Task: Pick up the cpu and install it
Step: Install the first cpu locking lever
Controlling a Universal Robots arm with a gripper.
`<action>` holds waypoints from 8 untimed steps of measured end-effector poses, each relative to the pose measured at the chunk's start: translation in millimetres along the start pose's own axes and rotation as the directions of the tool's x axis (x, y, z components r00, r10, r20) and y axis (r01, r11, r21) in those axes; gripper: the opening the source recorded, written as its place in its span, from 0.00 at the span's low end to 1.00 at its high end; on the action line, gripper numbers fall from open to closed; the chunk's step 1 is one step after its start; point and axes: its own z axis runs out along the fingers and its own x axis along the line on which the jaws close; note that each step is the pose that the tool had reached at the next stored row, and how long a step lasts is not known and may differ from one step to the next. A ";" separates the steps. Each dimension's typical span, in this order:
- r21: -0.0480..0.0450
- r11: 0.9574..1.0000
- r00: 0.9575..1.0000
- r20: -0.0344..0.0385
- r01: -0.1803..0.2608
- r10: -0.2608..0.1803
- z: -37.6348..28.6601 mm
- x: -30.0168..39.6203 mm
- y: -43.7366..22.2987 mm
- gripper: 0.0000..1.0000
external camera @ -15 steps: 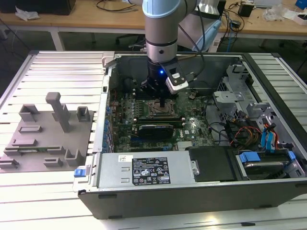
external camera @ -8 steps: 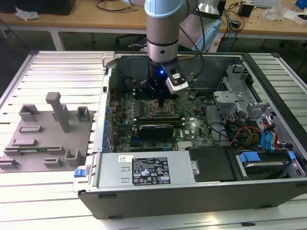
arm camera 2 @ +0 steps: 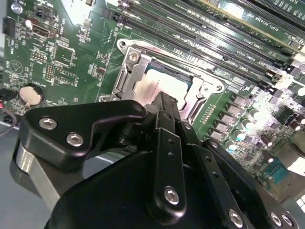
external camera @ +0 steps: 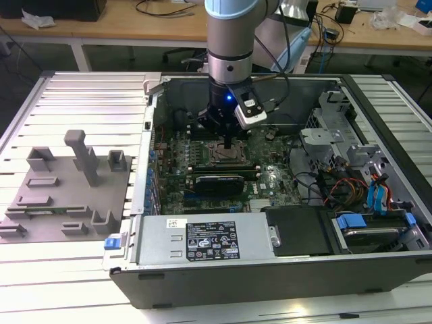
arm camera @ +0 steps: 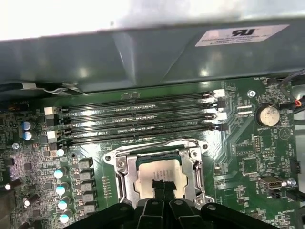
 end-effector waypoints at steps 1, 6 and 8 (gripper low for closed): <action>0.000 1.000 1.000 0.000 0.000 0.000 -3.1 -0.4 -0.1 0.11; 0.000 1.000 1.000 0.000 0.000 0.000 -12.9 -1.7 -0.2 0.11; 0.000 1.000 1.000 0.000 0.000 0.000 -12.9 -1.9 -0.2 0.11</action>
